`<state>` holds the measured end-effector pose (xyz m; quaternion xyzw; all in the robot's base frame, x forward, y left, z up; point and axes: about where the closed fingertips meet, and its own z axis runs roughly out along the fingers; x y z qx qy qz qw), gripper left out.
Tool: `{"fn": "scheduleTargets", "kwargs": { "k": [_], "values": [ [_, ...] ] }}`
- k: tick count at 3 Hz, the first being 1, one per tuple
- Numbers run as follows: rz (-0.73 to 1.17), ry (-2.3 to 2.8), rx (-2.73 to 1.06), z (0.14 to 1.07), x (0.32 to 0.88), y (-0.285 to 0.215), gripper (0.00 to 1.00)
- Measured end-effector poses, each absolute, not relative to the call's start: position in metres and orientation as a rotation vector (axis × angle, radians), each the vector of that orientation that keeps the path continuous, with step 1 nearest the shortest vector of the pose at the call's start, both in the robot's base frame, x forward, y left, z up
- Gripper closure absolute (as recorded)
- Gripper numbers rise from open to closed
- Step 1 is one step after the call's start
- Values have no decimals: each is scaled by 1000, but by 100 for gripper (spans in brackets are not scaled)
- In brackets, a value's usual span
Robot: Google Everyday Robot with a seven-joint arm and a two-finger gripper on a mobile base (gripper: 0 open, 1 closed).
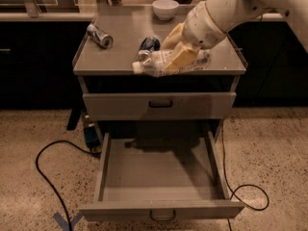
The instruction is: Pick blue plastic bottle from middle drawer and place on counter
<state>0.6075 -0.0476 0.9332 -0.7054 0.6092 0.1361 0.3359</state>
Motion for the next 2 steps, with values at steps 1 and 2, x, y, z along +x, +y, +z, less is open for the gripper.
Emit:
{"fn": "scheduleTargets", "kwargs": {
  "k": [1,2],
  "values": [
    [337,1726,-1833,918,650,-89,100],
    [391,1787,-1778,891,691,-121,100]
  ]
}}
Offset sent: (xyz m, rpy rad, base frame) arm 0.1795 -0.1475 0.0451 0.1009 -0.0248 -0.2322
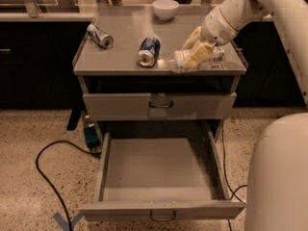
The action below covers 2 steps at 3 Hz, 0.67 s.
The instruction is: Pick blue plastic bottle from middle drawer and place on counter
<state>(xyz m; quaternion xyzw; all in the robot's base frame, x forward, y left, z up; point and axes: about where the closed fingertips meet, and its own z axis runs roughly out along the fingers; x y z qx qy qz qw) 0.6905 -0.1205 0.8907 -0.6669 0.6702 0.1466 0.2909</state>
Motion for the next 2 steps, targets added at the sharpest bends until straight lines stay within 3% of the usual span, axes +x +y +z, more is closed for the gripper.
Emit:
{"fn": "scheduleTargets", "kwargs": {
  "k": [2],
  "values": [
    [365,1771,-1732,898,707,-128,100]
  ]
}}
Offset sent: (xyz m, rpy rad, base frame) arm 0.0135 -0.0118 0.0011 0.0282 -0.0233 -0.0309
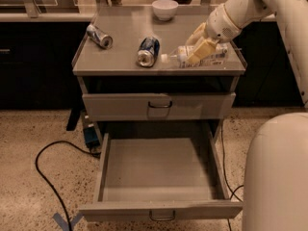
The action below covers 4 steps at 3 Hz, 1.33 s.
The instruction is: Pick blue plastic bottle from middle drawer and place on counter
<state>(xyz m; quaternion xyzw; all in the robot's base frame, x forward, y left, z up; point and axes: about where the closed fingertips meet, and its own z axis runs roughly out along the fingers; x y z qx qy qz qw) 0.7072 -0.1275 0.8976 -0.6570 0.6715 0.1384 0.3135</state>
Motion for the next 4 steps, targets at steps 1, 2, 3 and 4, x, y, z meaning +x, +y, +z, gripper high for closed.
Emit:
{"fn": "scheduleTargets", "kwargs": {
  "k": [1,2,3,4],
  "values": [
    [396,1745,-1682,888,722,-132,100],
    [456,1666,-1631,858,757,-125,100],
    [456,1666,-1631,858,757,-125,100],
    [393,1633,-1642,869,771,-119,100]
  ]
}}
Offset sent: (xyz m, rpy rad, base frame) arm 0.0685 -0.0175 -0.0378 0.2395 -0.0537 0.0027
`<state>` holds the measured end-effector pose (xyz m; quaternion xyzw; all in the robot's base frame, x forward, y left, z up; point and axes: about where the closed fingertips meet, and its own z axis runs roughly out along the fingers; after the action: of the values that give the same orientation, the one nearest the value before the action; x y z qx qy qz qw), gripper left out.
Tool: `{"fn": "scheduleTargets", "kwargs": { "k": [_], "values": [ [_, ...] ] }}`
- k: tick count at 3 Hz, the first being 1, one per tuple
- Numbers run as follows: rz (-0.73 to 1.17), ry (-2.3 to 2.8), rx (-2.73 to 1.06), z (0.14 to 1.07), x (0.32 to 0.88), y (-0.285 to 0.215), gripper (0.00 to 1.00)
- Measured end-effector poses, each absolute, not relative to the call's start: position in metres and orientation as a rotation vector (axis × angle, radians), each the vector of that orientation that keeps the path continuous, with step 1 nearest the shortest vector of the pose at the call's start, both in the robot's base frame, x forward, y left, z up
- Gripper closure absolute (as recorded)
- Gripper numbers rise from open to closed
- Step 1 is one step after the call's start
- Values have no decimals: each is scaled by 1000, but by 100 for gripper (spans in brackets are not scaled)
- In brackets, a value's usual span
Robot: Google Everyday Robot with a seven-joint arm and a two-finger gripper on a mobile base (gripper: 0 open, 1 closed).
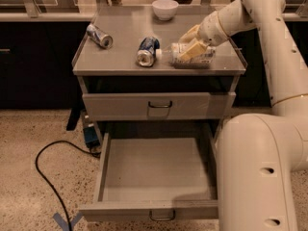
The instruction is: Pick blue plastic bottle from middle drawer and place on counter
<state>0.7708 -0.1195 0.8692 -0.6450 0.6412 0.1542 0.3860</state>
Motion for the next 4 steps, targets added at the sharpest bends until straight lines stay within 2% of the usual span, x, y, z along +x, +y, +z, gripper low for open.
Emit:
{"fn": "scheduleTargets", "kwargs": {
  "k": [2,3,4],
  "values": [
    [332,1603,-1654,870,791,-110,100],
    [418,1663,-1606,851,789,-114,100],
    [418,1663,-1606,855,789,-114,100]
  ]
}}
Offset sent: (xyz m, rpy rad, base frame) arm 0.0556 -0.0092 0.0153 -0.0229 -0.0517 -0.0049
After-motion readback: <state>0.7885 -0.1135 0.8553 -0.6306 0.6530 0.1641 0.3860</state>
